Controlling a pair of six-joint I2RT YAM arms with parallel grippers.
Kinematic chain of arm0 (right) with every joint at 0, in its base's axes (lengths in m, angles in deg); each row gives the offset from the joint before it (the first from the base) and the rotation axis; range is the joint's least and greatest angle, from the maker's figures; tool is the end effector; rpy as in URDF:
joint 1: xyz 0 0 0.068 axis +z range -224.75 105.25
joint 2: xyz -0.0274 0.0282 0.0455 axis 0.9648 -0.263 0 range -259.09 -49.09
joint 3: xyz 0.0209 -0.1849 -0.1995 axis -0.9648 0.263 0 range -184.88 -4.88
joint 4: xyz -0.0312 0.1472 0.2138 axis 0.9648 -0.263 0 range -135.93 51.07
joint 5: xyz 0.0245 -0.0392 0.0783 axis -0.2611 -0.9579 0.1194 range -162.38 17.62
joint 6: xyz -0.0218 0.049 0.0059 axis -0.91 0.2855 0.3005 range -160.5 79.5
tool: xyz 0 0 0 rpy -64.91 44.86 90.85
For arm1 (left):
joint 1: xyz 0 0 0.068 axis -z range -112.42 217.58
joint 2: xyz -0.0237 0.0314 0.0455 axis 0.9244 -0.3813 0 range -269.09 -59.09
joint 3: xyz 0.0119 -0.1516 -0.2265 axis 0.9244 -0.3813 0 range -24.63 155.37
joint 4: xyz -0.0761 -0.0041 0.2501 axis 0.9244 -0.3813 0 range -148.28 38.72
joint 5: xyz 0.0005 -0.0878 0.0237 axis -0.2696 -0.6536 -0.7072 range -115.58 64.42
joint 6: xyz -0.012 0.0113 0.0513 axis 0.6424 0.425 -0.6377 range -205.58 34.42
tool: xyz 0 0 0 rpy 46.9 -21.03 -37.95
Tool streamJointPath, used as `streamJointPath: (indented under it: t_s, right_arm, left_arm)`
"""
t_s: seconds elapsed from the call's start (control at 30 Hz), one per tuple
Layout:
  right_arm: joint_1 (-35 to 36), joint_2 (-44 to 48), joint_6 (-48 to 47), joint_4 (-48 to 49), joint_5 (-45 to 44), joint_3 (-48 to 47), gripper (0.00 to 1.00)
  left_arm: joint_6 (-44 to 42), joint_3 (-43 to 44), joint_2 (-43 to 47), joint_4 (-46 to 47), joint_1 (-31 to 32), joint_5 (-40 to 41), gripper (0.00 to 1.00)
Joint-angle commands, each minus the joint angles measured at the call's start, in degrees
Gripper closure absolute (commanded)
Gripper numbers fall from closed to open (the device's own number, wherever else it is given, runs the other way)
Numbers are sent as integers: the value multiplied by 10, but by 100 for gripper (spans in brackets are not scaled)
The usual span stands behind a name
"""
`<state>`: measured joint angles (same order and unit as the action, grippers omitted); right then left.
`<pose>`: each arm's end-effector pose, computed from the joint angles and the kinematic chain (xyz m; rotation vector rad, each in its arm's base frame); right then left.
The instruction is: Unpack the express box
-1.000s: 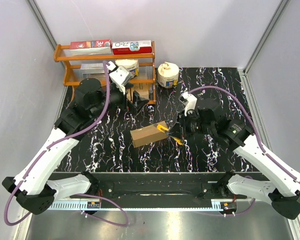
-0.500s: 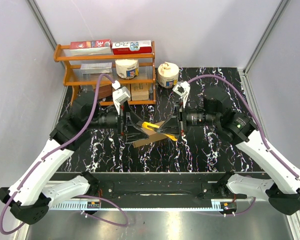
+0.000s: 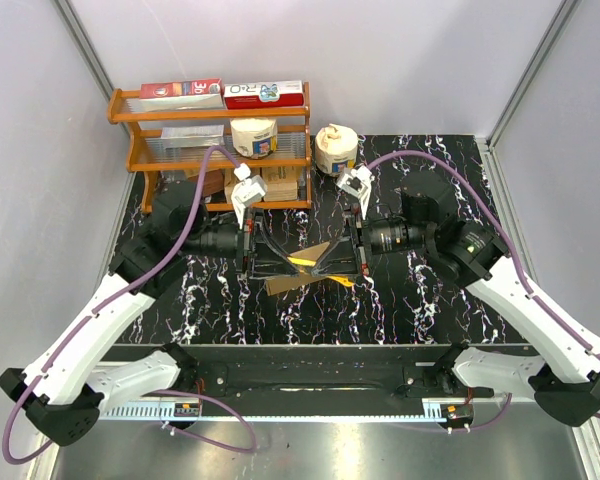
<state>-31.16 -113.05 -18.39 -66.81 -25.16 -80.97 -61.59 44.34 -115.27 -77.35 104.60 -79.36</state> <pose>0.1454 0.1744 0.4341 -0.9961 1.7935 1.5149 0.1354 -0.1382 0.4238 0.9523 1.7626 -1.5592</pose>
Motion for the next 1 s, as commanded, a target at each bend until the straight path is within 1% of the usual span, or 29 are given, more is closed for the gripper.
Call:
streamJointPath:
  t_s: [0.0, 0.03, 0.13, 0.17, 0.23, 0.27, 0.33, 0.37, 0.4, 0.47, 0.57, 0.7, 0.83, 0.87, 0.93, 0.97]
  right_arm:
    - [3, 5, -9, 27, 19, -10, 100]
    - [4, 6, -9, 28, 18, -7, 100]
    - [3, 9, -5, 30, 9, -6, 100]
    - [4, 10, -1, 34, 2, -6, 80]
    - [4, 16, 12, 55, -18, 1, 43]
    - [4, 26, 21, 68, -33, 7, 16]
    - [3, 43, 56, 131, -82, 40, 5]
    - [4, 63, 70, 157, -97, 54, 2]
    - [3, 72, 97, 211, -121, 69, 0]
    - [4, 89, 129, 252, -144, 99, 0]
    - [4, 95, 160, 312, -155, 109, 2]
    - [3, 91, 189, 381, -151, 110, 6]
    - [4, 66, 201, 383, -132, 80, 16]
    - [4, 55, 207, 384, -125, 75, 21]
    - [3, 49, 206, 388, -122, 65, 24]
    - [3, 46, 208, 388, -124, 63, 27]
  left_arm:
    - [7, 8, 9, 43, -2, -24, 93]
    - [6, 6, 10, 44, -3, -23, 99]
    - [11, -2, 18, 63, -3, -26, 100]
    - [16, -4, 20, 71, -3, -19, 100]
    - [20, -5, 29, 87, -4, -7, 100]
    - [21, -5, 34, 91, -4, 6, 100]
    - [30, -3, 47, 110, -7, 23, 100]
    - [33, -2, 52, 116, -8, 45, 100]
    - [40, -1, 62, 127, -10, 57, 100]
    - [57, -3, 75, 155, -9, 82, 100]
    - [90, -12, 81, 183, -9, 120, 100]
    - [134, -37, 82, 233, -9, 135, 100]
    - [167, -64, 82, 287, -8, 148, 100]
    - [169, -63, 82, 286, -8, 159, 100]
    - [166, -61, 81, 284, -8, 164, 100]
    - [164, -60, 81, 284, -8, 164, 100]
